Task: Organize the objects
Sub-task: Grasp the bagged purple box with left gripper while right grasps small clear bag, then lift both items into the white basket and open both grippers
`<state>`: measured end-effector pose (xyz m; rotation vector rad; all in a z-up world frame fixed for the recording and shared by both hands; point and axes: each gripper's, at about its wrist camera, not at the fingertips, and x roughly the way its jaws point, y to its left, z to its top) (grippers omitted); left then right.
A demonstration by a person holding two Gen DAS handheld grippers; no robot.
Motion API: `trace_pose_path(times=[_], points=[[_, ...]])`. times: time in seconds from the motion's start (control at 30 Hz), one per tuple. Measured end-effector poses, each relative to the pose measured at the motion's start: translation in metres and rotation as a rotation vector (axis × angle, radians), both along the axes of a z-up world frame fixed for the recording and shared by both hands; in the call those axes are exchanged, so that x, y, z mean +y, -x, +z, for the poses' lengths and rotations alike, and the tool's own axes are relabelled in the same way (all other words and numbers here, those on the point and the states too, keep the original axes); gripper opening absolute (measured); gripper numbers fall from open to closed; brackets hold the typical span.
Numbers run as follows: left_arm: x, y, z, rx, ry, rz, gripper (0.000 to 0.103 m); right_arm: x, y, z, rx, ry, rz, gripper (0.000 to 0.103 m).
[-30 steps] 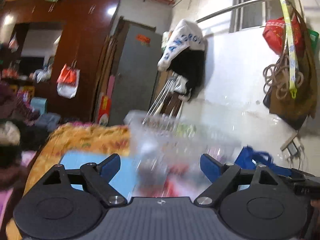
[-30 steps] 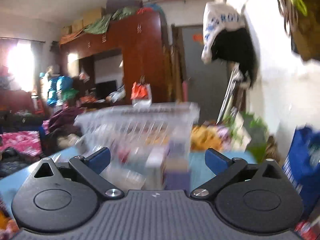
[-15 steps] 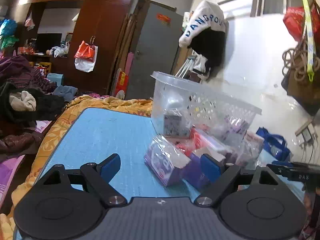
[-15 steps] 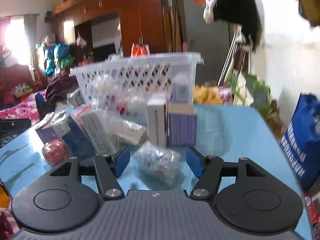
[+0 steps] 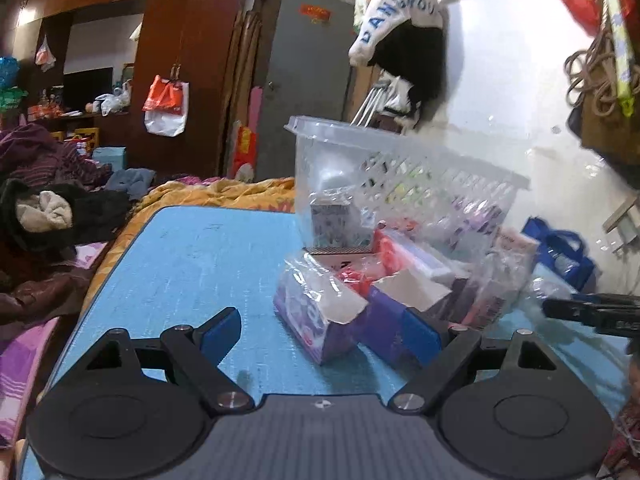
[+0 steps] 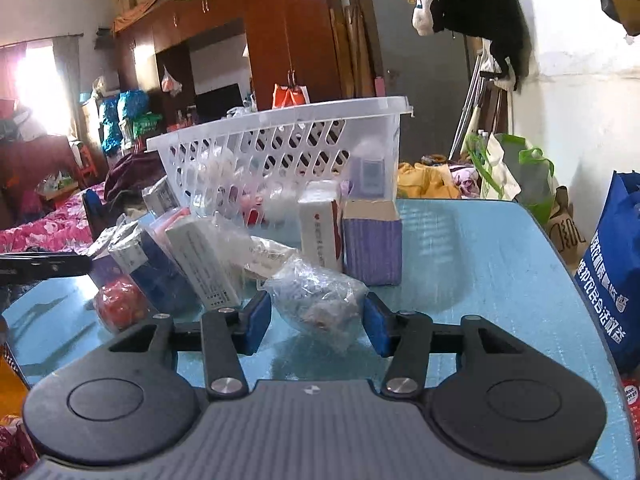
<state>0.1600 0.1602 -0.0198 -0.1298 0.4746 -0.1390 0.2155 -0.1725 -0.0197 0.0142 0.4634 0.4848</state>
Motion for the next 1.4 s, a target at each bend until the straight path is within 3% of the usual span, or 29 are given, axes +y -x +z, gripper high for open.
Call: trace_pose_path(times=[0.27, 0.37, 0.5, 0.63, 0.9, 1.23, 1.4], points=[[-0.018, -0.009, 0.004, 0.030, -0.100, 0.038, 0.084, 0.000, 0.002, 0.002, -0.016, -0.010, 0.025, 0.054], [-0.023, -0.014, 0.003, 0.049, -0.117, 0.041, 0.077, 0.000, 0.003, 0.002, -0.023, -0.014, 0.027, 0.054], [-0.032, -0.017, 0.001, 0.063, -0.140, 0.050, 0.048, -0.001, 0.004, 0.002, -0.038, -0.024, 0.025, 0.054], [-0.034, -0.004, 0.004, -0.003, -0.156, 0.074, 0.048, -0.003, 0.007, 0.002, -0.058, -0.036, 0.021, 0.054], [-0.035, 0.027, 0.015, -0.183, -0.086, 0.051, 0.048, -0.003, 0.014, 0.003, -0.111, -0.039, 0.000, 0.053], [-0.028, 0.028, 0.017, -0.233, -0.031, 0.033, 0.048, -0.011, 0.022, 0.005, -0.173, -0.095, -0.028, 0.053], [-0.035, 0.031, 0.058, -0.292, -0.028, -0.031, 0.048, -0.015, 0.030, 0.046, -0.320, -0.149, -0.018, 0.053]])
